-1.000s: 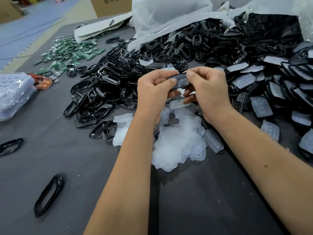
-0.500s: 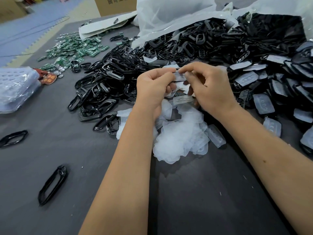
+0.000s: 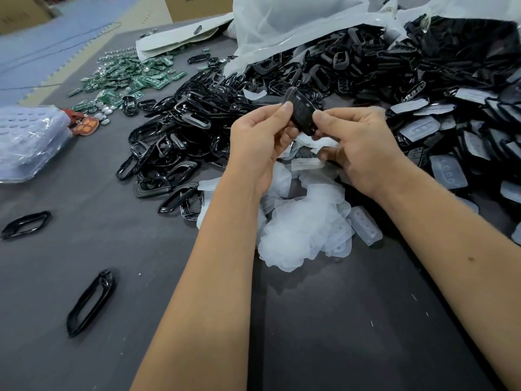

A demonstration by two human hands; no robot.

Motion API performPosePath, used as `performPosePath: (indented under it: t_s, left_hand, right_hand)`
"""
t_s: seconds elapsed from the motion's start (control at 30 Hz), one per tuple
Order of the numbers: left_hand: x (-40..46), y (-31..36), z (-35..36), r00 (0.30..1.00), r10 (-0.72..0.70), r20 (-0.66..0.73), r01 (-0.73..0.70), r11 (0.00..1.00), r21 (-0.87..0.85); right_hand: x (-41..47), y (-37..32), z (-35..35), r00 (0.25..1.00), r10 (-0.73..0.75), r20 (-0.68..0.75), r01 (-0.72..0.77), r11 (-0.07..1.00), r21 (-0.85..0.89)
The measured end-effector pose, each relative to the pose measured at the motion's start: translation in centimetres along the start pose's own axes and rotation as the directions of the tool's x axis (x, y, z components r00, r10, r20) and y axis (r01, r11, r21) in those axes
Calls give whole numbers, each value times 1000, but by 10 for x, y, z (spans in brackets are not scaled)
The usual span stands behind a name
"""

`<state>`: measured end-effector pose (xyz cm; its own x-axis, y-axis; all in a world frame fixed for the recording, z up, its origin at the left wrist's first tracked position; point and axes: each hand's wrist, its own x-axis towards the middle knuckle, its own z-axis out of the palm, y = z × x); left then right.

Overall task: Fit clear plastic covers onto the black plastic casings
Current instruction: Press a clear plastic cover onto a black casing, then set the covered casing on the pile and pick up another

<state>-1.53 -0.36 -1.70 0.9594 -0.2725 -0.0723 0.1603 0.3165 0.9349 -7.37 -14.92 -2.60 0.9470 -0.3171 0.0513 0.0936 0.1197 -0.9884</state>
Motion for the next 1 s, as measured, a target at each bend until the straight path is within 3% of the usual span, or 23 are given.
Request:
performPosePath:
  t_s: [0.1, 0.33, 0.57, 0.8, 1.0]
  left_hand:
    - [1, 0, 0, 1000, -2, -1, 2, 1000, 3]
    - [2, -2, 2, 1000, 22, 21, -24, 998, 63]
    - [1, -2, 2, 996, 21, 87, -29, 996, 86]
    - [1, -3, 2, 994, -1, 105, -14, 990, 142]
    - [1, -2, 3, 989, -4, 147, -25, 981, 195]
  right_hand:
    - [2, 0, -2, 998, 55, 42, -59, 993, 103]
    - [3, 1, -6, 996, 30, 89, -48, 975, 216]
    - [2, -3, -12, 996, -22, 92, 1, 974, 225]
    - [3, -6, -13, 976, 111, 190, -176, 912, 371]
    - [3, -3, -15, 977, 149, 153, -199, 895, 398]
